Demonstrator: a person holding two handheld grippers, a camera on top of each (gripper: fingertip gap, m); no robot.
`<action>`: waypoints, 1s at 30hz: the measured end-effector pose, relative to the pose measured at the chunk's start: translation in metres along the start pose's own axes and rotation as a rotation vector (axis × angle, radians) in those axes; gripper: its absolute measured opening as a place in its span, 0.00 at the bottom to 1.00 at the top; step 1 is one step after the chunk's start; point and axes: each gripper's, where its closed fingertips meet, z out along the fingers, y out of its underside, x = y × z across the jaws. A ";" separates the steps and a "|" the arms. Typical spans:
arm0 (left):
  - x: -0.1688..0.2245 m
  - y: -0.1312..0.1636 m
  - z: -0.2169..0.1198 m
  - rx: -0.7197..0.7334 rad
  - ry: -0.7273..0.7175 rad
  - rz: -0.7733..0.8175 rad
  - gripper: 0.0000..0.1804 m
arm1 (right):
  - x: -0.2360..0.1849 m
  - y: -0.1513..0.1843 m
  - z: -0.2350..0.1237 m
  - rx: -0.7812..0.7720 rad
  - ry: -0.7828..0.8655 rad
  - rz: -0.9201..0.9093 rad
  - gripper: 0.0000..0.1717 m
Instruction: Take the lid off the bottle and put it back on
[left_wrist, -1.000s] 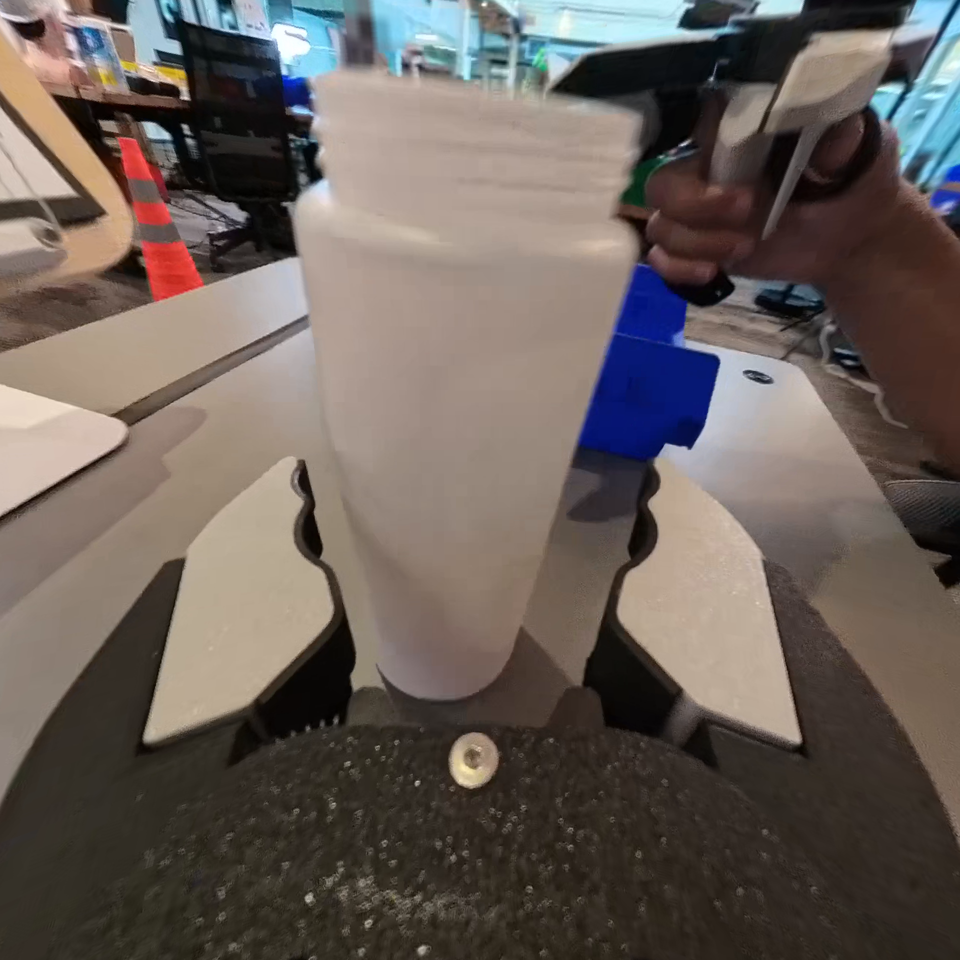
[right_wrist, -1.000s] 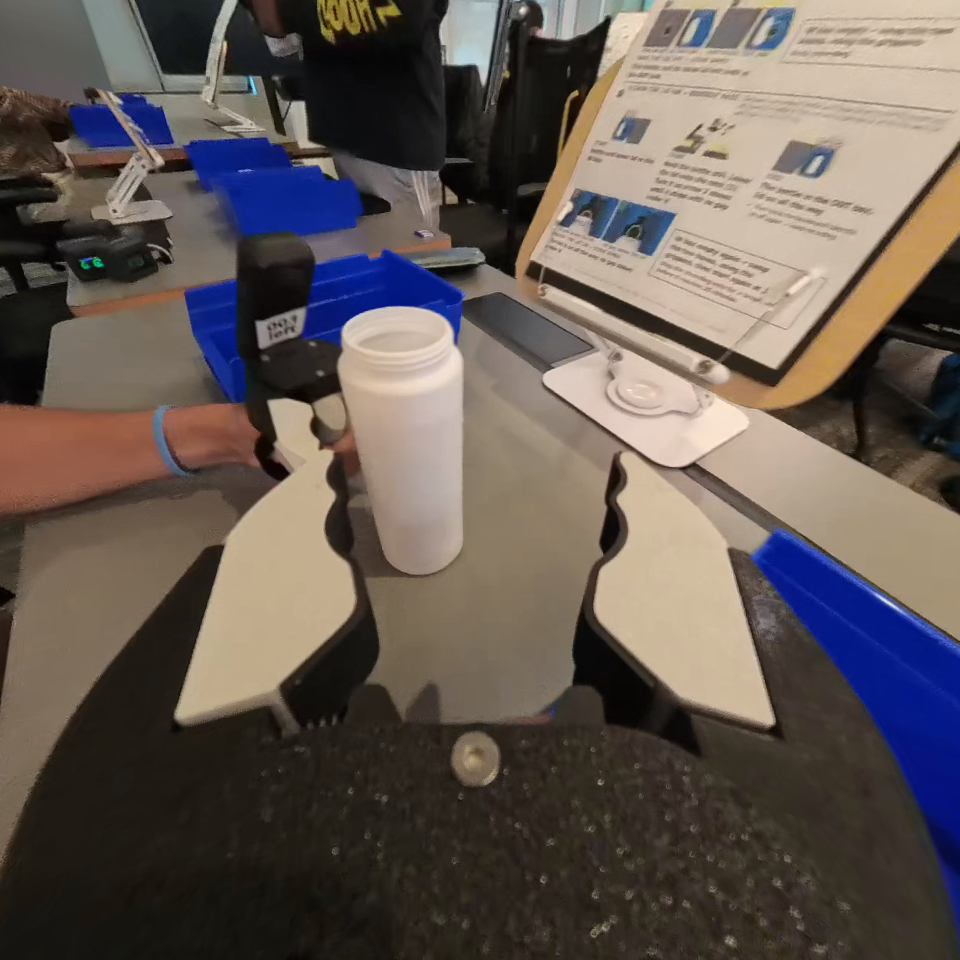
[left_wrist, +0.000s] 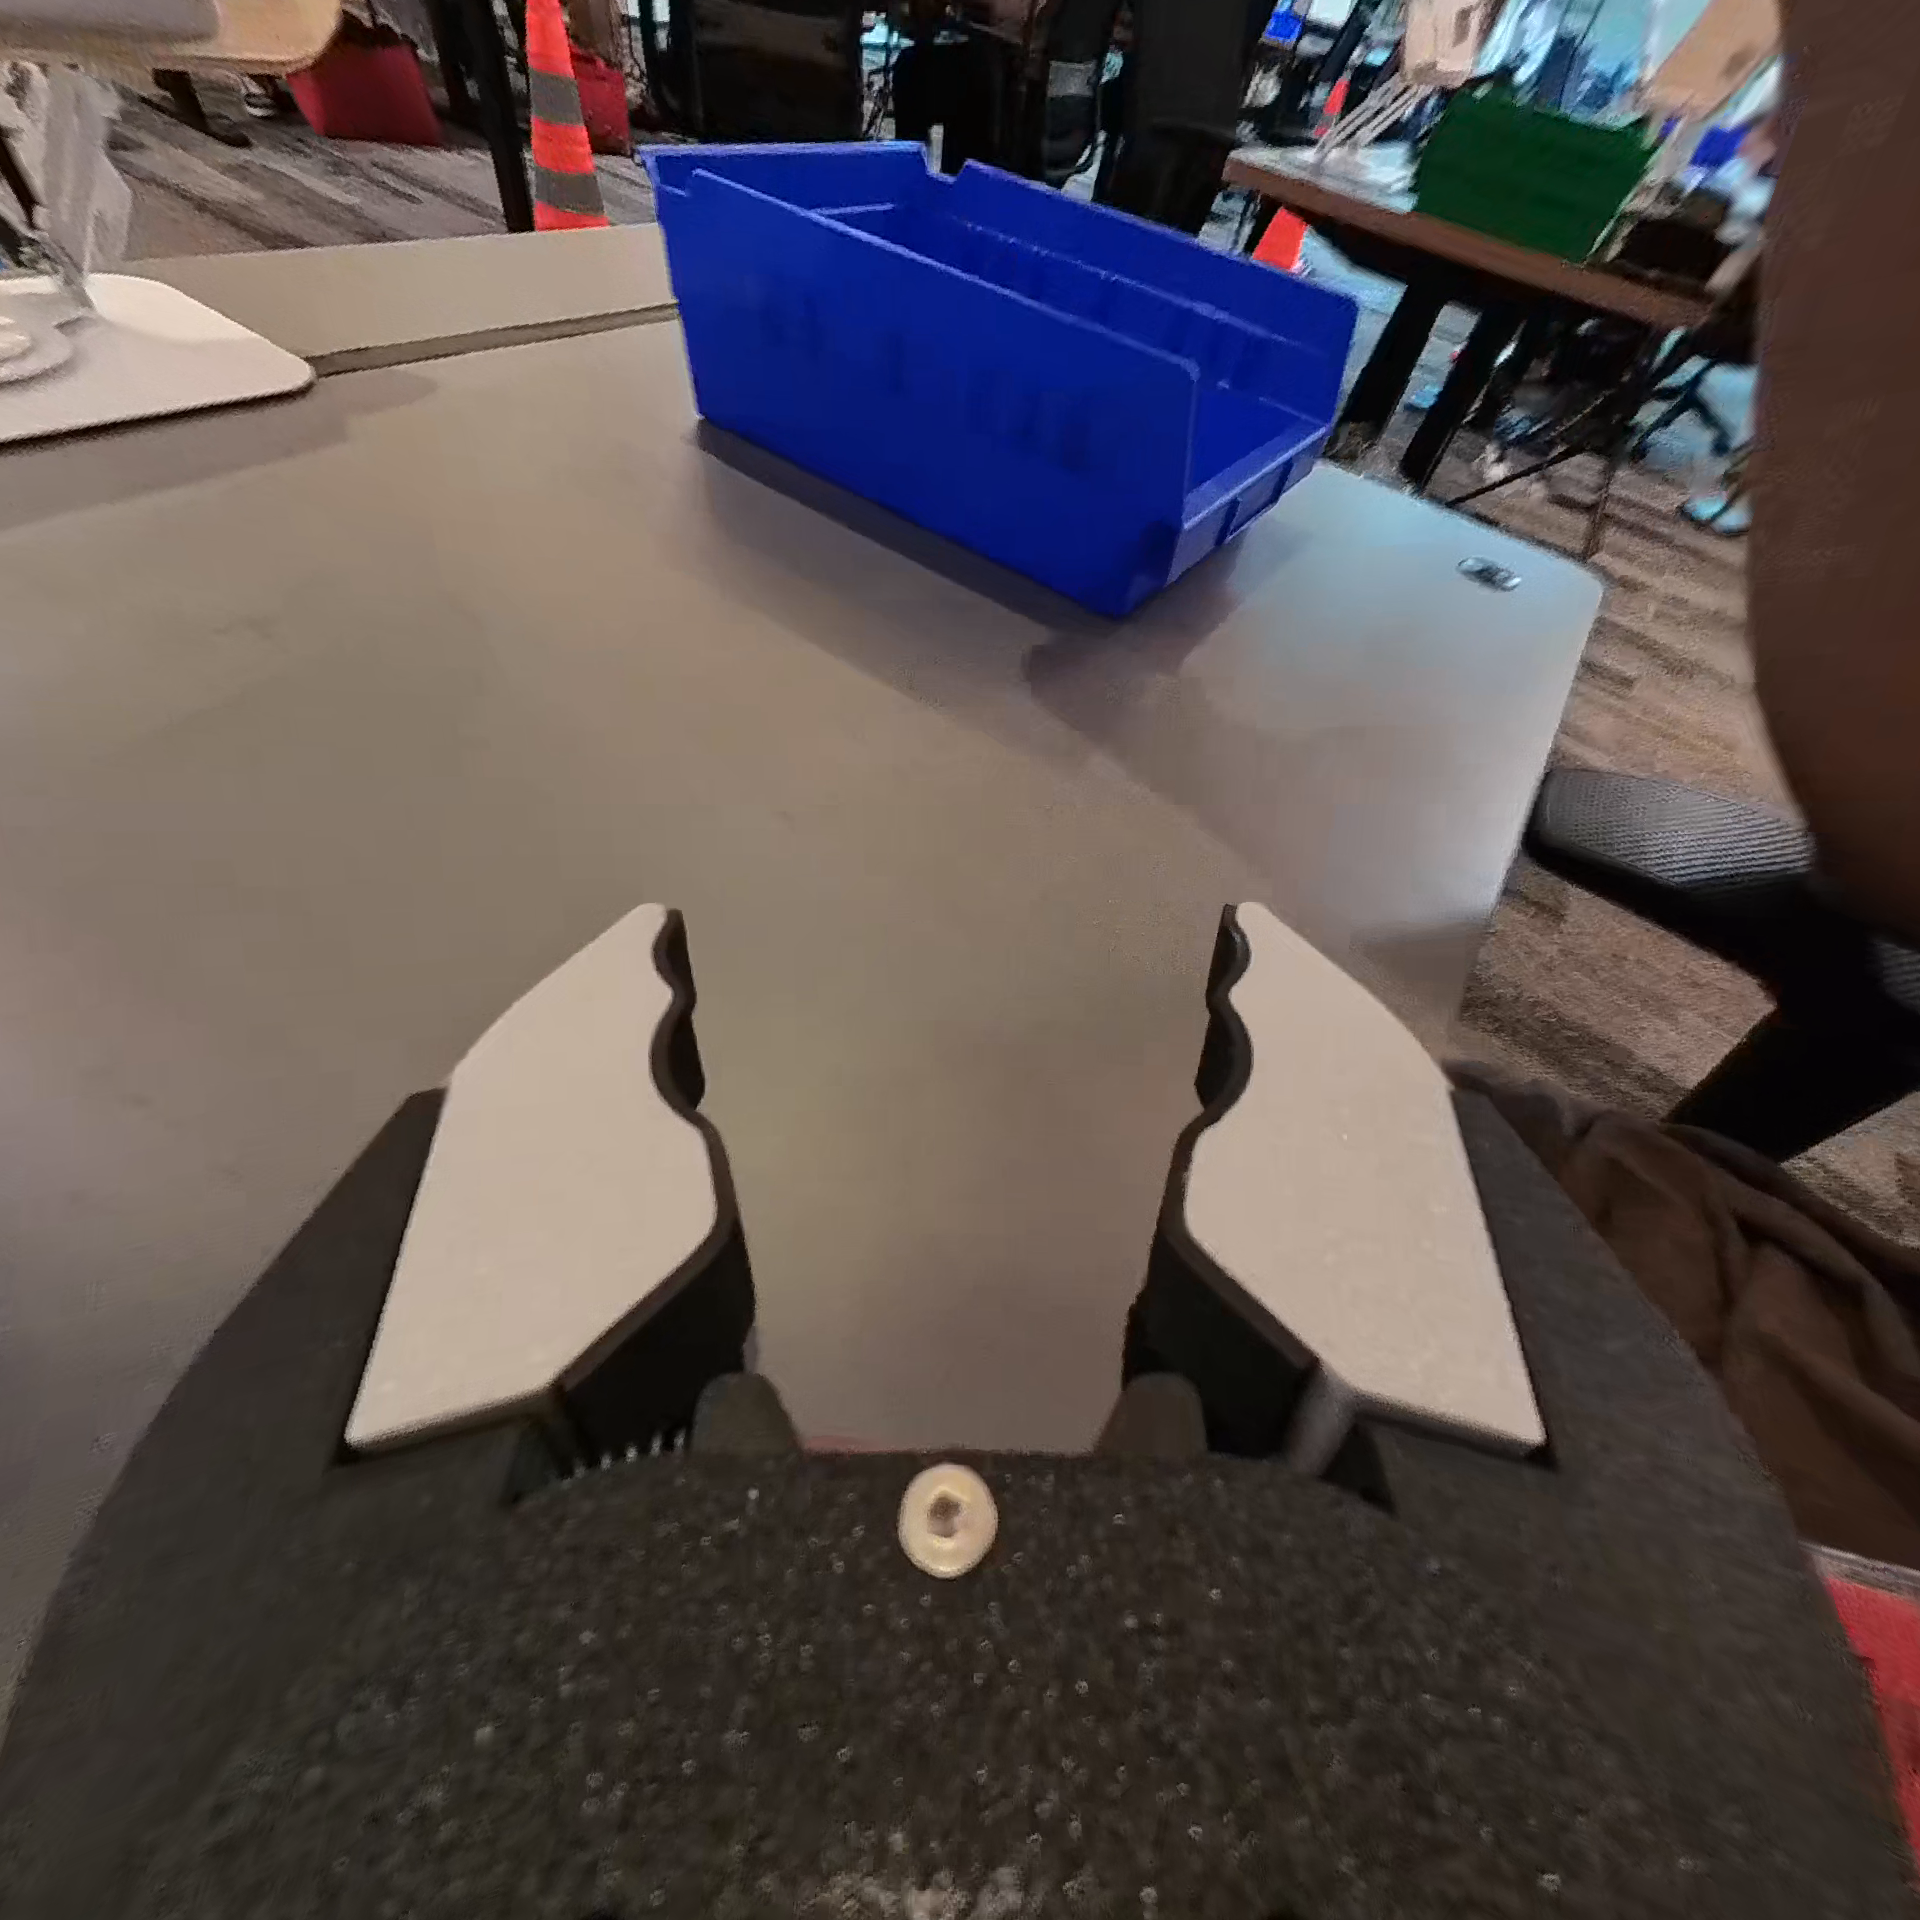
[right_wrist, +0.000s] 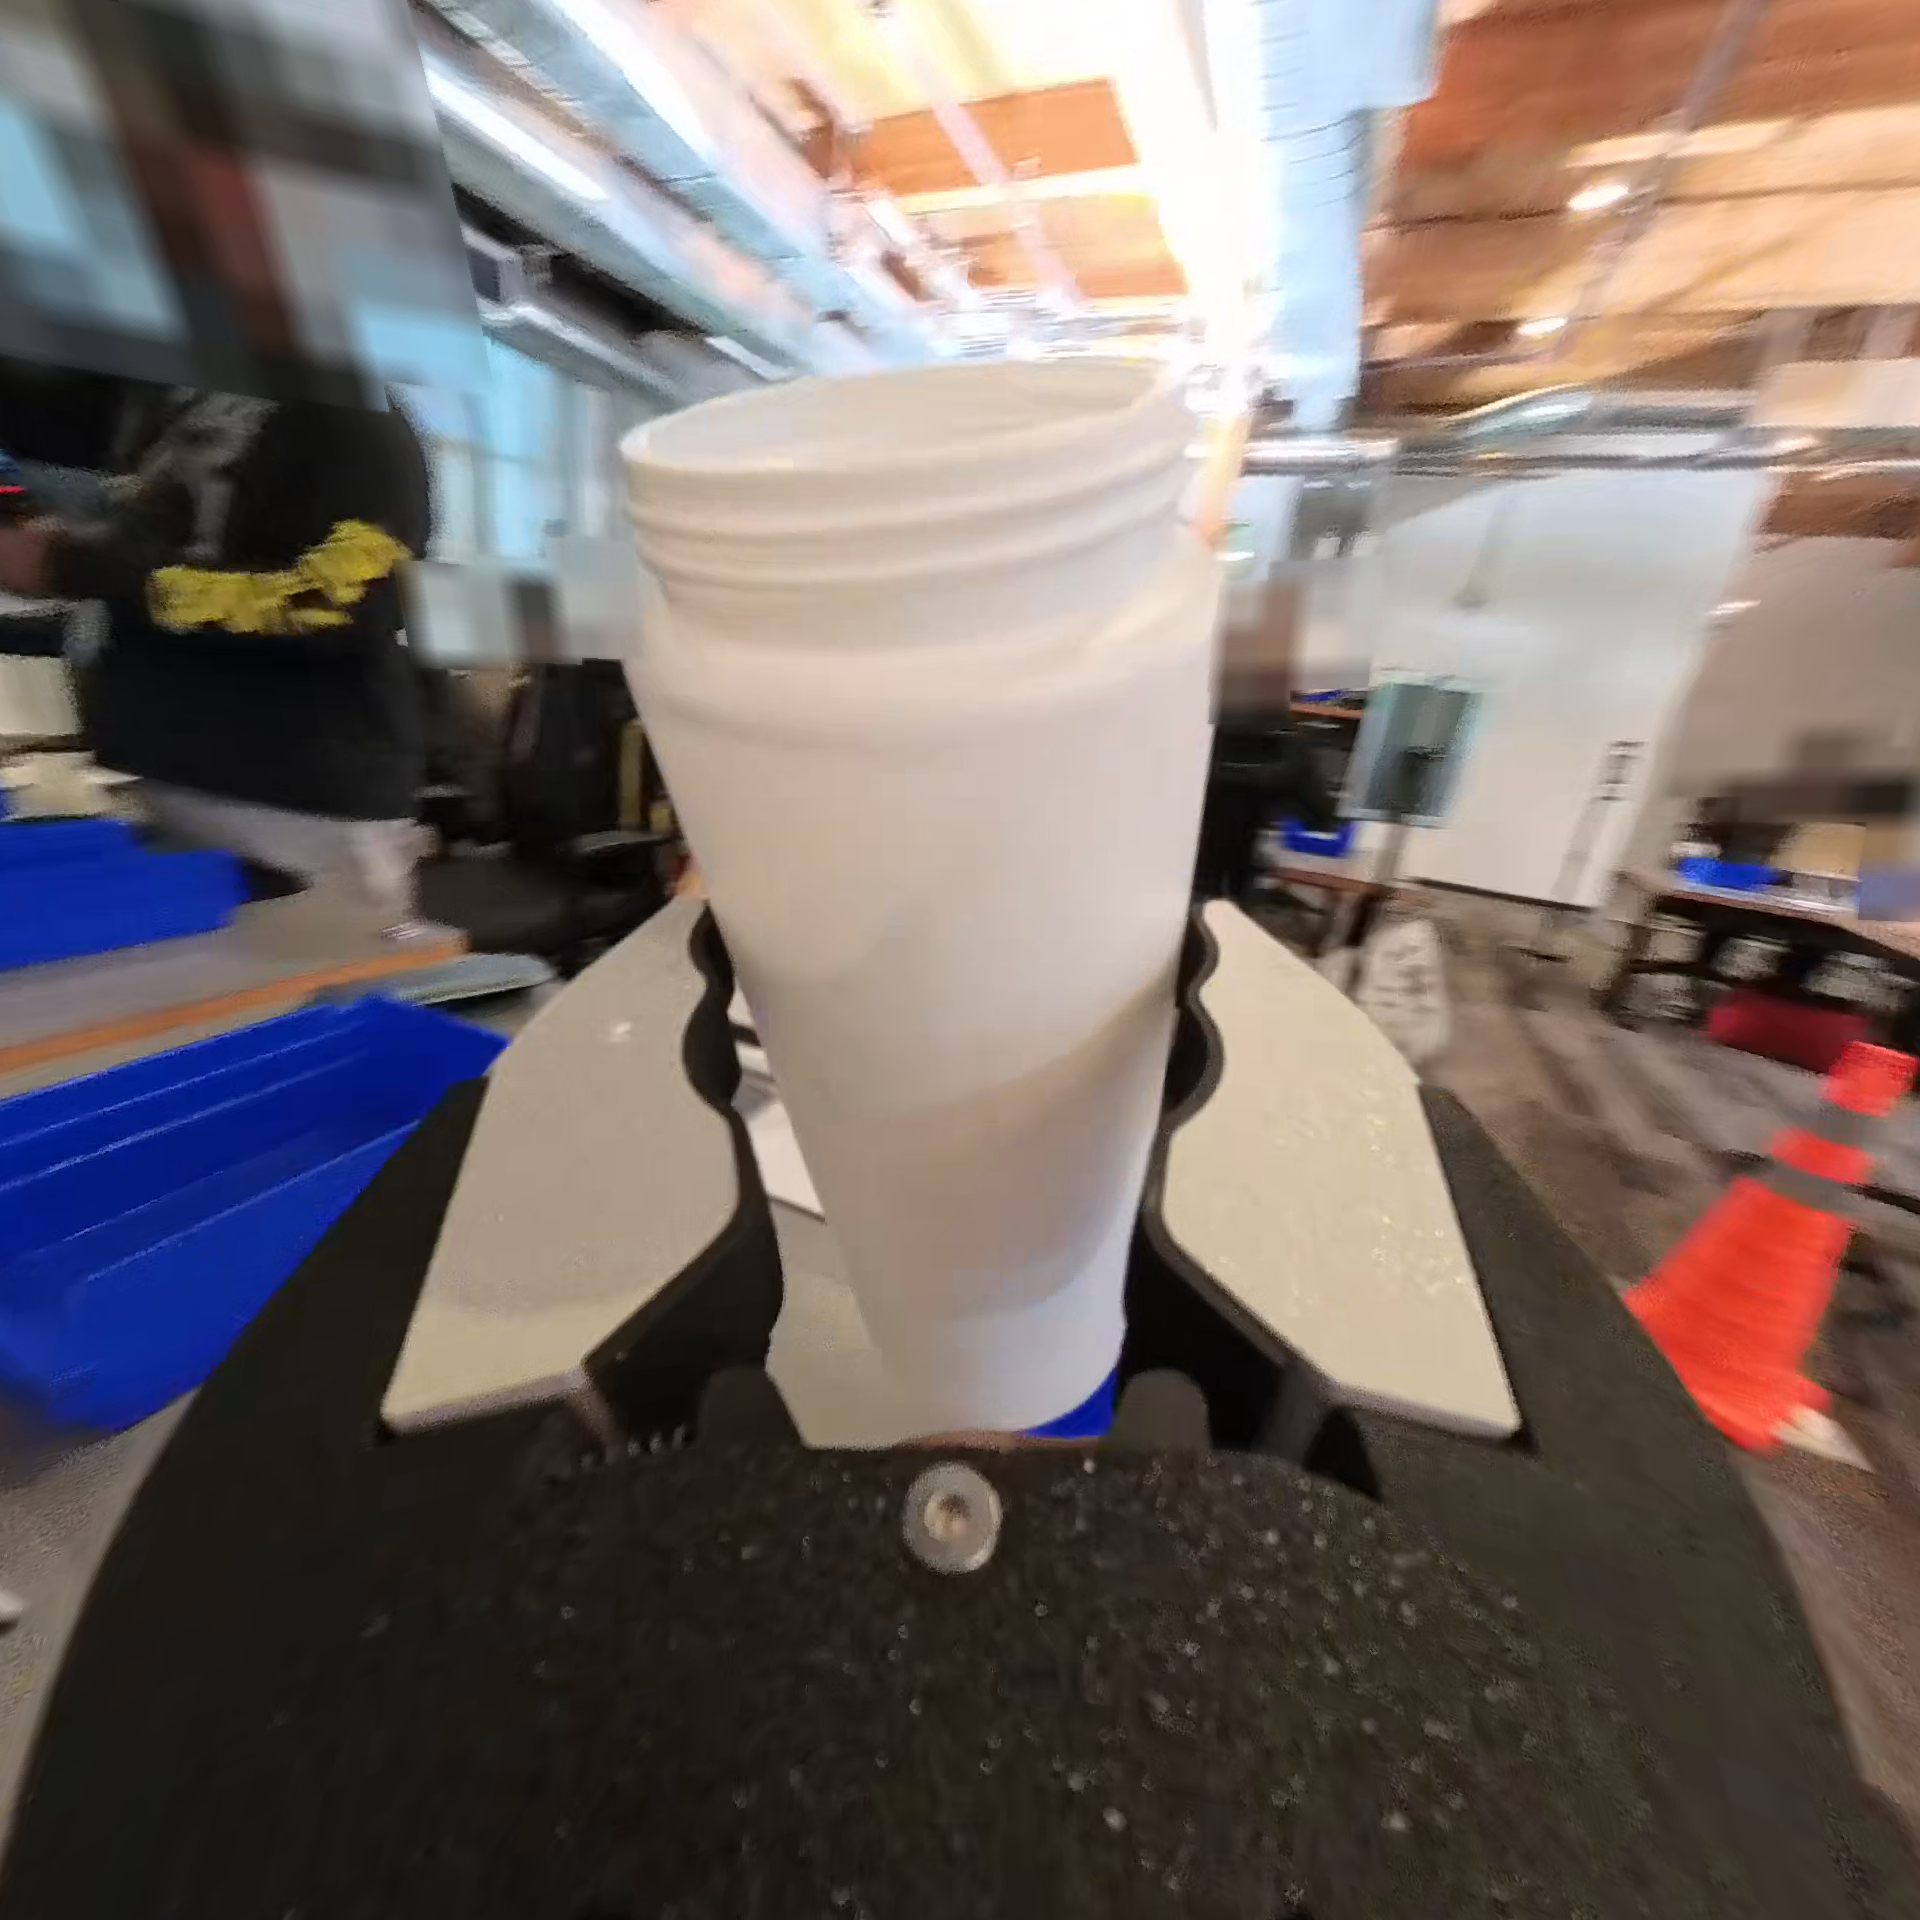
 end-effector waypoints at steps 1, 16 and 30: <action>0.003 -0.003 0.000 0.014 0.022 -0.025 0.52 | 0.022 -0.005 -0.012 -0.007 0.065 -0.002 0.48; -0.003 -0.004 -0.002 0.033 0.087 -0.163 0.49 | 0.112 0.252 -0.026 -0.980 0.251 0.302 0.48; -0.006 0.001 -0.003 0.006 0.043 -0.084 0.48 | 0.130 0.338 -0.044 -1.246 0.368 0.294 0.47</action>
